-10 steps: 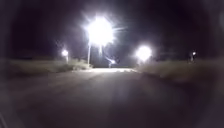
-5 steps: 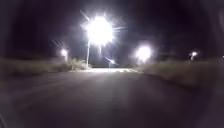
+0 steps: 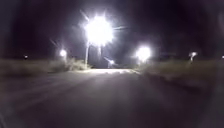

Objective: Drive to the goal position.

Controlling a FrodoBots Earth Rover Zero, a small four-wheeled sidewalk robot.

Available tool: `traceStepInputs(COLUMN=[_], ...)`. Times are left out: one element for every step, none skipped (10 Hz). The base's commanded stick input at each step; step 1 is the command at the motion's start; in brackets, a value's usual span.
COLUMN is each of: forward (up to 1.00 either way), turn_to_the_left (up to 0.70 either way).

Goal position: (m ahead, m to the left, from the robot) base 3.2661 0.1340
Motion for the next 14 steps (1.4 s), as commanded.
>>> traceStepInputs(forward=[0.7, 0.7, 0.7, 0.44, 0.0, 0.0, 0.0, 0.0, 0.0, 0.0, 0.0, 0.0, 0.0, 0.4], turn_to_the_left=[0.0, 0.0, 0.0, 0.0, 0.0, 0.0, 0.0, 0.0, 0.0, 0.0, 0.0, 0.0, 0.0, 0.0])
